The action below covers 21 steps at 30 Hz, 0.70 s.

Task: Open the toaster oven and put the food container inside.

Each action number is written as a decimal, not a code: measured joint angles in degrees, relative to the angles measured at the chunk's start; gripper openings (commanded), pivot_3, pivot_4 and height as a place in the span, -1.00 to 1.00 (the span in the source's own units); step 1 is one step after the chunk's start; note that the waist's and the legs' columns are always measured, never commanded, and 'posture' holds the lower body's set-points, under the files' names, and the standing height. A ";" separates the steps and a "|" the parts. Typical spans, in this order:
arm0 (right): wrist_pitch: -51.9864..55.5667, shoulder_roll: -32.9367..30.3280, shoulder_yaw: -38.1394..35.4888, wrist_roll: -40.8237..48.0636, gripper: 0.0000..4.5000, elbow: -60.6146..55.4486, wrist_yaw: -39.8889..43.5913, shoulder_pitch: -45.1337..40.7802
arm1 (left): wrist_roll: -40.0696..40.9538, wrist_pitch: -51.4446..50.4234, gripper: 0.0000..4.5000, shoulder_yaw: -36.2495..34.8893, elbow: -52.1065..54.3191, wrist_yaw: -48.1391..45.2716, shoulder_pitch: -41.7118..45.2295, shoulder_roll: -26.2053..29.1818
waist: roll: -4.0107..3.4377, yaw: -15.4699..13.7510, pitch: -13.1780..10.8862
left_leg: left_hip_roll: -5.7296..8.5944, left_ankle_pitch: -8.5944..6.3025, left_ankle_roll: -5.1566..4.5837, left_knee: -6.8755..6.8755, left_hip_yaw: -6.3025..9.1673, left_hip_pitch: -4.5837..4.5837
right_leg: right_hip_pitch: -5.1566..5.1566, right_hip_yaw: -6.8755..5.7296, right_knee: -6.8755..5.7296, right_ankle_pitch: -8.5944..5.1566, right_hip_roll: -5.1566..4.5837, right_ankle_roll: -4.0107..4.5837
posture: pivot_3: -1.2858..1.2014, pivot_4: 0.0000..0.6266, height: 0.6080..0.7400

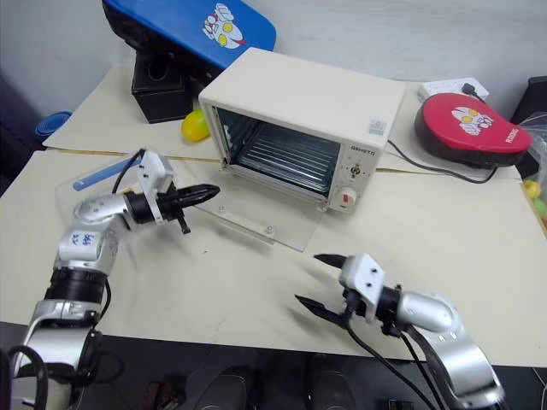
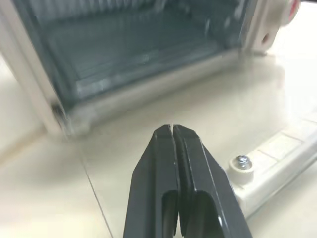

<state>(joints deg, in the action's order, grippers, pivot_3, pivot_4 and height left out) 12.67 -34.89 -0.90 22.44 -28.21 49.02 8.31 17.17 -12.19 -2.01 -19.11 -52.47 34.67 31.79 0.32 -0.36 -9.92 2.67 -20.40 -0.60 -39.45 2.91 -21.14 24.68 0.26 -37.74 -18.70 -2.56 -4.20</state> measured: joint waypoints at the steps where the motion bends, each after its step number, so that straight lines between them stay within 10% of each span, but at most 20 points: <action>1: -0.61 0.02 -0.94 0.59 1.00 -0.03 0.23 0.31 | -0.07 -0.27 -0.97 0.13 1.04 0.54 -0.68 -0.36 | 0.02 0.13 -0.01 | 0.00 0.00 0.00 -0.04 0.00 0.01 | -0.01 0.01 -0.03 0.00 0.00 0.00 | 0.03 -0.52 1.00; 11: -4.90 5.95 -6.37 6.37 1.00 1.64 -2.16 -5.90 | -1.46 -2.18 -0.97 -1.25 10.97 9.56 -10.46 -3.71 | 0.03 0.26 0.01 | -0.02 0.01 0.02 0.05 -0.01 0.21 | -0.12 0.04 -0.04 0.00 0.01 0.00 | 0.03 -0.52 1.00; 21: -9.38 10.91 -4.06 8.08 1.00 7.92 -0.22 -14.18 | 21.45 -9.79 0.35 -29.16 37.00 21.25 -38.06 -8.14 | 0.05 0.49 0.02 | -0.09 -0.01 0.01 0.23 -0.09 0.38 | -0.23 0.10 0.08 -0.01 0.03 0.02 | 0.03 -0.52 1.00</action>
<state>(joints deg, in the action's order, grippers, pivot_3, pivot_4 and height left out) 3.29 -23.97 -4.96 30.51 -20.30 48.80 -5.87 38.62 -21.98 -31.17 17.88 -31.22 -3.39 23.65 0.37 0.12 -9.90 2.58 -20.41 -0.59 -39.21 2.82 -20.76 24.45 0.35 -37.65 -18.71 -2.53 -4.18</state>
